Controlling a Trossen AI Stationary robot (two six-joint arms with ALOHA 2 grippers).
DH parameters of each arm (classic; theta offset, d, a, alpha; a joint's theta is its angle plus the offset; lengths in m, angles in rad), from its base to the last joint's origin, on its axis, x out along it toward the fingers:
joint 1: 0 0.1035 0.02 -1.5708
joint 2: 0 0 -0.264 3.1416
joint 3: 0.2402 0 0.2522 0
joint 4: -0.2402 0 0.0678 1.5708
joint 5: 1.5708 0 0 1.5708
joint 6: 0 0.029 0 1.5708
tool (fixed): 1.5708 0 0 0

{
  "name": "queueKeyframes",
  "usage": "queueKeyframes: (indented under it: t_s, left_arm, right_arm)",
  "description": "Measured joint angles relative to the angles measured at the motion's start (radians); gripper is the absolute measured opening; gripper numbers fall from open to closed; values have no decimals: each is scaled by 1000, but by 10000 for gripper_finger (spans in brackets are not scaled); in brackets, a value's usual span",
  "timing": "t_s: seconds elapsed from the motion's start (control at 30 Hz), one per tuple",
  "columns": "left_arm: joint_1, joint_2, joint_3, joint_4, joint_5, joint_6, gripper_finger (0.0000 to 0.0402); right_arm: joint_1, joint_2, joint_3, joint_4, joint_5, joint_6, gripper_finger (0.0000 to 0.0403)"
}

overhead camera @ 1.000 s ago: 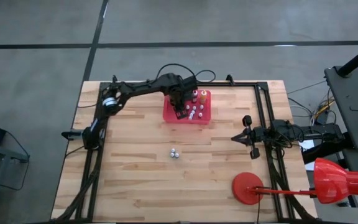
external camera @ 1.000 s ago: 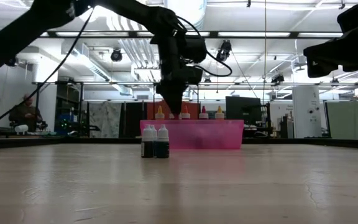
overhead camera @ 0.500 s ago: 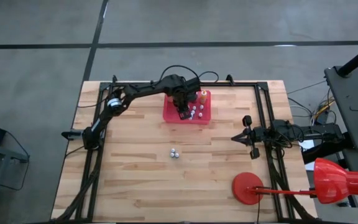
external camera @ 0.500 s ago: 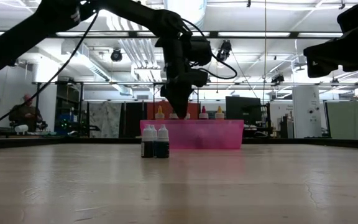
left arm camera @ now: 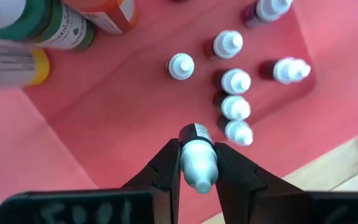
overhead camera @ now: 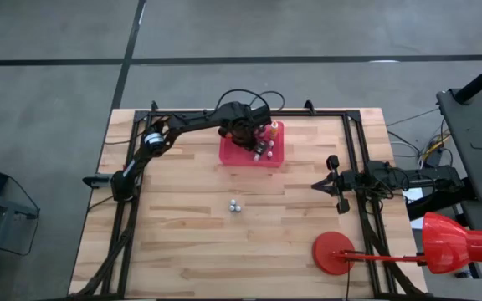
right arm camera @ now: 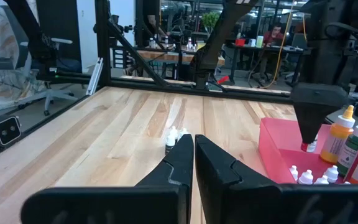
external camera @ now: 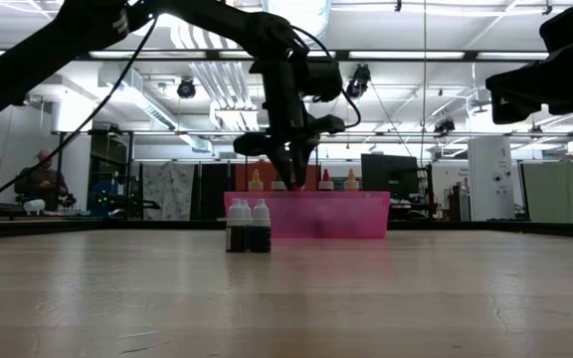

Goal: Pick & Place food coloring
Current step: Put the small red food coloring bottle into the pink bin

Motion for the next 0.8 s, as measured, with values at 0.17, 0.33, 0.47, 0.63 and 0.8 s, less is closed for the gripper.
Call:
queueKeyframes:
  t_s: [0.17,0.33,0.47,0.63,0.8]
  left_arm:
    - [-12,0,0,34,-2,-106,55]
    - [-22,0,-5,37,-2,-189,55]
    - [-30,1,-19,44,-9,-251,55]
    - [-37,1,-41,86,-17,-293,55]
    - [-36,2,-81,120,-32,-305,55]
  right_arm:
    - [0,0,0,0,0,0,8]
    - [0,0,0,0,0,0,8]
    - [-1,0,0,0,0,0,8]
    - [-1,0,0,0,0,0,8]
    - [-1,0,0,0,0,0,8]
